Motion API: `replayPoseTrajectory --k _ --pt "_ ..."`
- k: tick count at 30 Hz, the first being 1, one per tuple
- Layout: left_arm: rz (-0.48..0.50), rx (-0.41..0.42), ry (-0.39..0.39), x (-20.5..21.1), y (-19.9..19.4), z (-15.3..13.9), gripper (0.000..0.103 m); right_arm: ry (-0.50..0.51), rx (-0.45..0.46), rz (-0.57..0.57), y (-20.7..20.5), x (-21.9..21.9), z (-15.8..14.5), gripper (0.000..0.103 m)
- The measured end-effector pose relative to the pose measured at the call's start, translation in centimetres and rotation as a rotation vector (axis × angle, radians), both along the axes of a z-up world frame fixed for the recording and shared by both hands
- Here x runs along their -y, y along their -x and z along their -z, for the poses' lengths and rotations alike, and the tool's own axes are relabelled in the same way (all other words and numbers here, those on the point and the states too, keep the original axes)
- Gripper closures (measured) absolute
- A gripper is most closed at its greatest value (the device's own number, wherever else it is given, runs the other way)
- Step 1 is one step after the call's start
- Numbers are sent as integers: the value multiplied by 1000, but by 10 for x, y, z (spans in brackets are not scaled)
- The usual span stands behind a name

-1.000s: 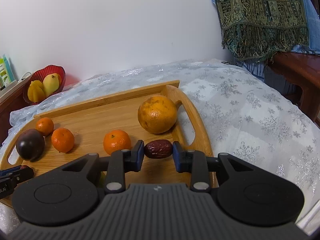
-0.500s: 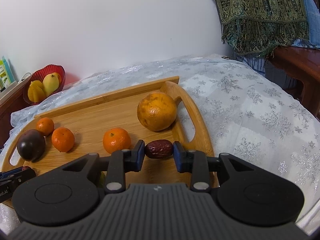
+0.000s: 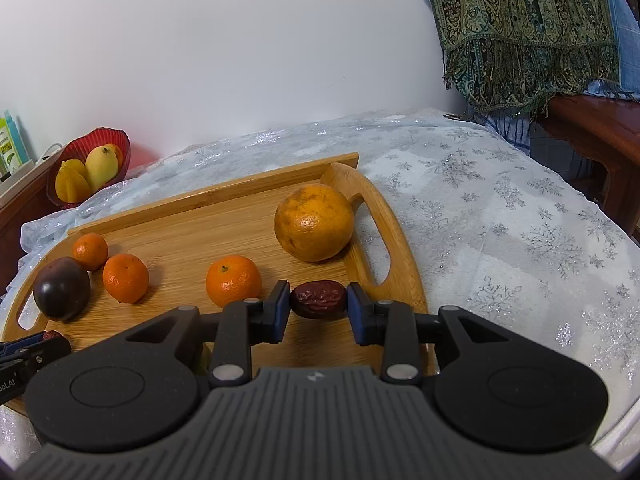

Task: Organize fruits
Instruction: 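Carry the date with the left gripper while the right carries its date across the tray, then open the left gripper over the tray while the right gripper releases its date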

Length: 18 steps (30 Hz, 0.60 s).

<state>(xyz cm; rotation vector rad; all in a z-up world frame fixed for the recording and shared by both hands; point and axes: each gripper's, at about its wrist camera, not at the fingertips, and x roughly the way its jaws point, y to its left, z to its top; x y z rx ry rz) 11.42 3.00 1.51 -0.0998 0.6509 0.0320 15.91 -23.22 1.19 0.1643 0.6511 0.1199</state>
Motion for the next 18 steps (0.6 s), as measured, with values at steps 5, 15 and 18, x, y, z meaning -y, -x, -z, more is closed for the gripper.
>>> replayPoseTrajectory --k 5,15,18 --pt "5 -1 6 0 0 0 75 4 4 -1 1 0 -1 61" --pt "15 4 11 1 3 0 66 9 14 -1 3 -1 -2 60" --pt "16 4 21 0 4 -1 58 11 21 0 5 -1 -3 57"
